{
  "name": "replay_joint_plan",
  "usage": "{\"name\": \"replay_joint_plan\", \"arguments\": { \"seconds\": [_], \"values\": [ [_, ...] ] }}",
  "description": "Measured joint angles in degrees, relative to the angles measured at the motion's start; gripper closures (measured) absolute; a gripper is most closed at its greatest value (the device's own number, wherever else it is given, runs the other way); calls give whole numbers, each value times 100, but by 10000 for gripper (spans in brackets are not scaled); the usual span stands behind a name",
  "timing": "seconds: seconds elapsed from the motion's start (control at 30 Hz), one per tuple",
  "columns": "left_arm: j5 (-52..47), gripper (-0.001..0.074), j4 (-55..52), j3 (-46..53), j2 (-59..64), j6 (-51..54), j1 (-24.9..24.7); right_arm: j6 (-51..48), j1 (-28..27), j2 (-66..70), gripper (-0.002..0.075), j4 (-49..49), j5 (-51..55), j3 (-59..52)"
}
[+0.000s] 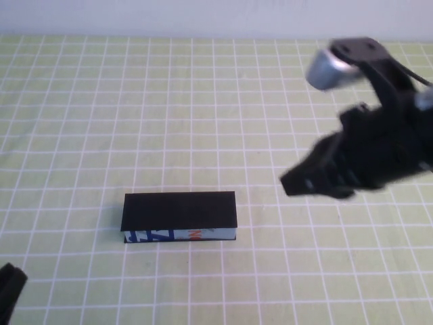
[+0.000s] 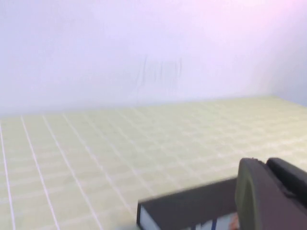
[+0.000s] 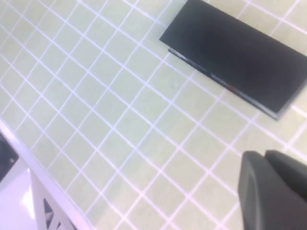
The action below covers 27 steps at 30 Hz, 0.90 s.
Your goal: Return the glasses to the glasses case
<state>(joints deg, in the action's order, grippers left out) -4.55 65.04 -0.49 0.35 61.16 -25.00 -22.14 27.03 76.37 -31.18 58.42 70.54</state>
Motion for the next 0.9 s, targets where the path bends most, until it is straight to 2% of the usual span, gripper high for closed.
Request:
{"name": "replay_joint_plan", "arguments": {
  "seconds": [0.3,0.47,0.67,0.9],
  "values": [
    [2,737,0,198,-81,10,0,252,0,-1897,737,142,-1192,-1962],
    [42,737,0,198,-90,10,0,266,0,-2630,737,115,-2818,-3167],
    [56,737,0,198,-90,10,0,266,0,-2984,737,-344,-4930,-4676],
    [56,737,0,198,-90,10,0,266,0,-2986,737,-832,-5705,-5450]
  ]
}}
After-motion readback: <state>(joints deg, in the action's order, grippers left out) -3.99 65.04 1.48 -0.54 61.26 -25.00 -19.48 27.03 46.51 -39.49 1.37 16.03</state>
